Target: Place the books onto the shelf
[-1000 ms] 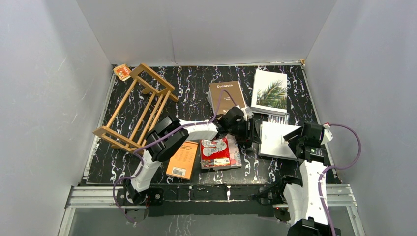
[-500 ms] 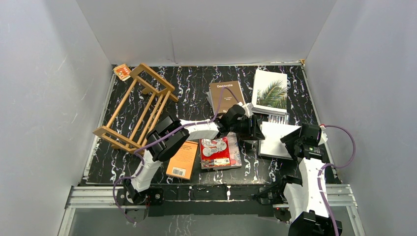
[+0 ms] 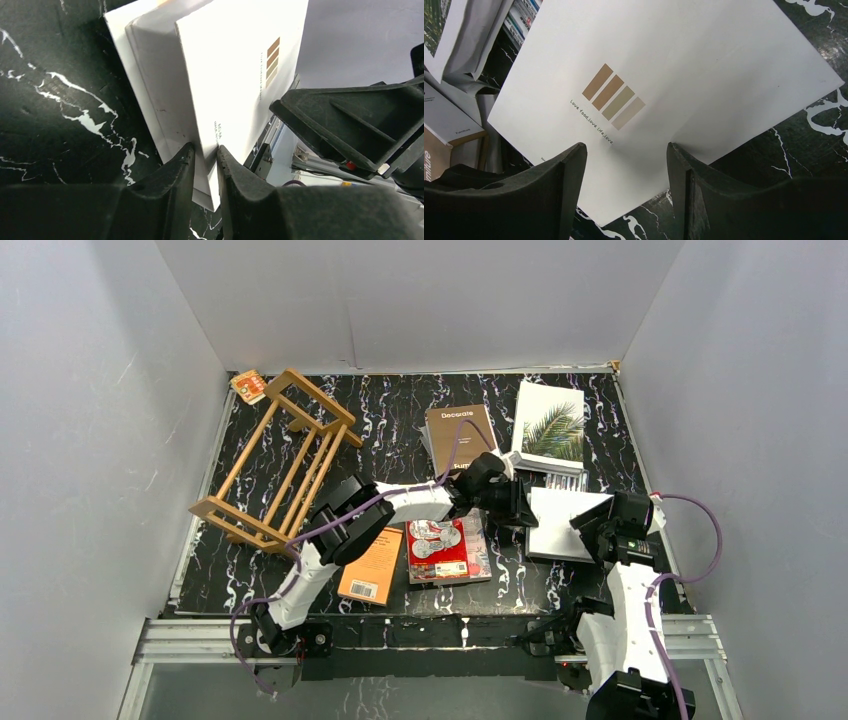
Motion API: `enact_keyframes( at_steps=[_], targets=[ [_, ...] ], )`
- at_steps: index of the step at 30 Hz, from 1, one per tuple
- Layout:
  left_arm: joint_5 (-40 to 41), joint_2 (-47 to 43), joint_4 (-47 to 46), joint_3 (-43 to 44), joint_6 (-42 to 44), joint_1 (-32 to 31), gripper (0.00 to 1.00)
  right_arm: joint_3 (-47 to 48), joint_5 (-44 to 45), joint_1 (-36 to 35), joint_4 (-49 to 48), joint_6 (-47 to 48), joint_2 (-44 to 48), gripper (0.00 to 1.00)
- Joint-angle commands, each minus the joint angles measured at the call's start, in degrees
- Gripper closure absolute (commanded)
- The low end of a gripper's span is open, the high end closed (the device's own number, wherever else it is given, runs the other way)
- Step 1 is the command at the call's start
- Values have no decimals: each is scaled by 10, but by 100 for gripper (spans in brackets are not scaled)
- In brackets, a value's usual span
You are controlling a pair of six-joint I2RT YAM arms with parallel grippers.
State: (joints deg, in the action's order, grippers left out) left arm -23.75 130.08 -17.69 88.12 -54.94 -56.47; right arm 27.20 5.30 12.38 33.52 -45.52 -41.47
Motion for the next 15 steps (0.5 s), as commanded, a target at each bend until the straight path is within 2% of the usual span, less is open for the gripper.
enact_keyframes(
  at_steps=[1,6,15],
  targets=[
    [3,-7,38,23,19,-3,82,-12,-9,3,-11,-6,-4,31],
    [8,-19,59,39,39,2,100,-8,-19,3,-11,-5,2,28],
    [-49,-37,14,18,-22,46,100,8,-70,3,7,14,36,21]
  ],
)
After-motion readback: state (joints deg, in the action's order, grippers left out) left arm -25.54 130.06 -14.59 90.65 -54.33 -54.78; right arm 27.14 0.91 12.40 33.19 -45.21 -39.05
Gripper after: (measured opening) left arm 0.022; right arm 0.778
